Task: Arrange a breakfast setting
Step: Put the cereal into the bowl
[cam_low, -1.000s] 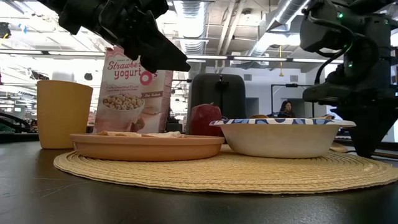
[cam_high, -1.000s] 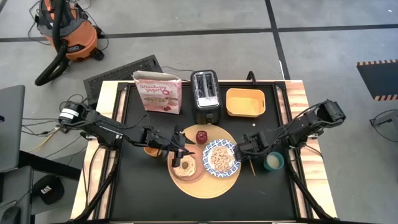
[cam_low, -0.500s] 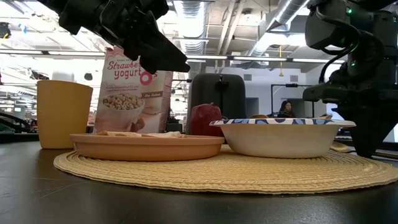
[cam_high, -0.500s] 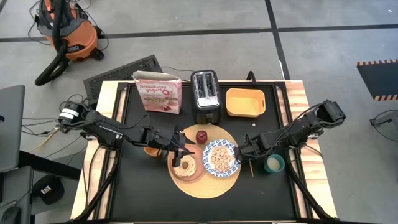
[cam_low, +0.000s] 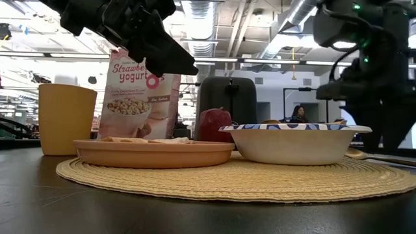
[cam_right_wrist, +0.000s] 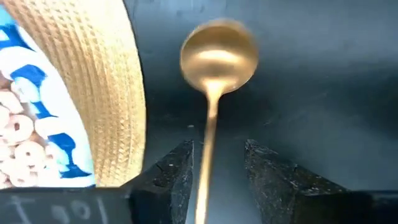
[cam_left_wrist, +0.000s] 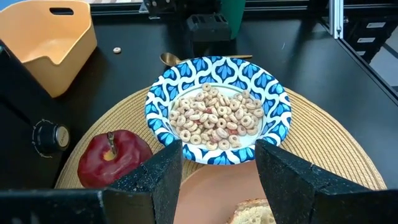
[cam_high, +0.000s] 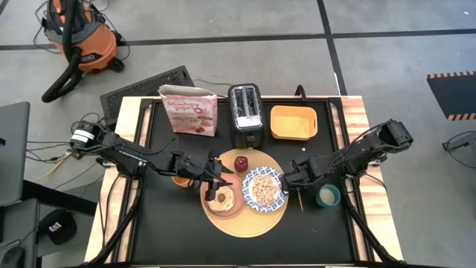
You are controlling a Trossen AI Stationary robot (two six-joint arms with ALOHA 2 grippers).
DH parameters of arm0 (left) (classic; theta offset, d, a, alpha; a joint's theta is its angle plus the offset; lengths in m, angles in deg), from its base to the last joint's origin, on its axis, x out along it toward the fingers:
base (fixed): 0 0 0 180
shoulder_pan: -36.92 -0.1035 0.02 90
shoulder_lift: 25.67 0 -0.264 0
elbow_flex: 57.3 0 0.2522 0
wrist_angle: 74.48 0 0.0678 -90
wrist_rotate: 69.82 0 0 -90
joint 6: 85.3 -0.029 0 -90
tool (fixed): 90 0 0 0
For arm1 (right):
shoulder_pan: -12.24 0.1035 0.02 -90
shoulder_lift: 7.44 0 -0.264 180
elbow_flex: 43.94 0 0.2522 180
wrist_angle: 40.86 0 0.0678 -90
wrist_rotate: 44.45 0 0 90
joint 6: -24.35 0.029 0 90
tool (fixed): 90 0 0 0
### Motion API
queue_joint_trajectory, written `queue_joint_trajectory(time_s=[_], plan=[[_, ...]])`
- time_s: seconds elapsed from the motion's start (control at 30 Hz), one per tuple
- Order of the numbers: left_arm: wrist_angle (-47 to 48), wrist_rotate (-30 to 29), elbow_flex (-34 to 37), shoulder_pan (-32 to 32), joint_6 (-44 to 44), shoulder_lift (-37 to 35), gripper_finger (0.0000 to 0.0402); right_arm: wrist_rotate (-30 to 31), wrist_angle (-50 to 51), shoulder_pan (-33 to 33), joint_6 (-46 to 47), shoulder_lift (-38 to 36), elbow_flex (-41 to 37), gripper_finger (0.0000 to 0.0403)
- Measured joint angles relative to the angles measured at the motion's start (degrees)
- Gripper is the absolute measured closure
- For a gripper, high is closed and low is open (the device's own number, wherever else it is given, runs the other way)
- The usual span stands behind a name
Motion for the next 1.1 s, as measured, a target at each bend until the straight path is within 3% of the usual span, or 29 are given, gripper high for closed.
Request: queue_joint_trajectory(time_s=[0.17,0.37,0.57,0.83,1.1], plan=[[0.0,0.0,0.0,0.0,-1.1,0.0,0.0215,0.7,11.9,-3.4,-8.8,0.0,5.8,0.0231],[0.6,0.0,0.0,0.0,-1.1,0.0,0.0215,9.1,19.6,-9.7,-20.1,0.0,8.5,0.0236],[1.2,-0.1,0.0,0.0,-1.2,0.0,0.0215,18.8,16.8,-14.6,-25.7,0.0,6.1,0.0236],[0.9,-0.1,0.0,0.0,-2.1,0.0,0.0215,22.3,7.7,-16.3,-26.3,-0.2,-2.2,0.0236],[0.7,-1.0,0.0,0.0,-2.2,0.0,0.0215,25.6,3.1,-18.1,-26.0,-7.2,-8.6,0.0237]])
